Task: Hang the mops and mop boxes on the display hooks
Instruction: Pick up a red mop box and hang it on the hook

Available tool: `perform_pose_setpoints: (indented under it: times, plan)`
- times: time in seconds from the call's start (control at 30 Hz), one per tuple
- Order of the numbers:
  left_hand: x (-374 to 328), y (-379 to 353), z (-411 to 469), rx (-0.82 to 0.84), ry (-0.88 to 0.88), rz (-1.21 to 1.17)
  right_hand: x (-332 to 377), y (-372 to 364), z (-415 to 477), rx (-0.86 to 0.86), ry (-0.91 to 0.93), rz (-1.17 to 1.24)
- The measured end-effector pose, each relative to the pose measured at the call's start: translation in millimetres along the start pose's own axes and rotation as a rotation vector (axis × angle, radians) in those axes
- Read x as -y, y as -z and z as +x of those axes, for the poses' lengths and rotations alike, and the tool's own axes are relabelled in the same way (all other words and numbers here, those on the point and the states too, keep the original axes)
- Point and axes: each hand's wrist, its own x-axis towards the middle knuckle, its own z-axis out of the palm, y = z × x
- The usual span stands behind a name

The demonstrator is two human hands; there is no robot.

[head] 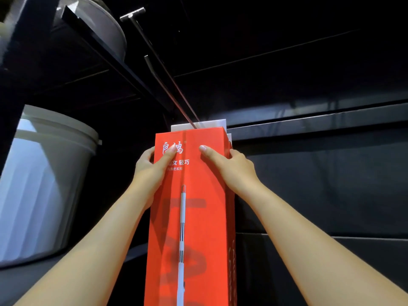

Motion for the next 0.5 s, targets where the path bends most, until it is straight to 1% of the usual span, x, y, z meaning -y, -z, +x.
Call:
perform_pose_setpoints:
  times: [0.07, 0.13, 0.2, 0.3, 0.33, 0.4, 0.43, 0.5]
  plan:
    - [-8.8, 1.4, -3.1, -0.039, -0.005, 0.068, 6.1, 4.3, -5.6, 0.038, -0.054, -0.012]
    - [-16.7, 5.0, -6.5, -0.079, -0.003, 0.184, 12.2, 5.4, -13.2, 0.036, -0.125, -0.098]
    - [-21.8, 10.0, -17.7, -0.109, -0.016, 0.353, 14.7, 3.7, -24.0, 0.018, -0.176, -0.207]
    - [-21.6, 18.1, -48.7, -0.115, -0.069, 0.678, 6.2, 5.0, -55.9, 0.012, -0.242, -0.419]
    - [-18.0, 20.8, -60.4, -0.086, -0.093, 0.781, 0.6, 7.8, -71.0, 0.015, -0.263, -0.523]
    - [-6.3, 26.3, -86.1, 0.03, -0.115, 0.961, -12.5, 19.2, -105.6, 0.015, -0.315, -0.737]
    - [0.8, 29.3, -100.0, 0.086, -0.11, 1.026, -20.7, 27.0, -123.2, 0.02, -0.349, -0.835]
    - [16.5, 35.5, -128.6, 0.161, -0.104, 1.075, -34.9, 46.3, -160.1, 0.043, -0.428, -1.02]
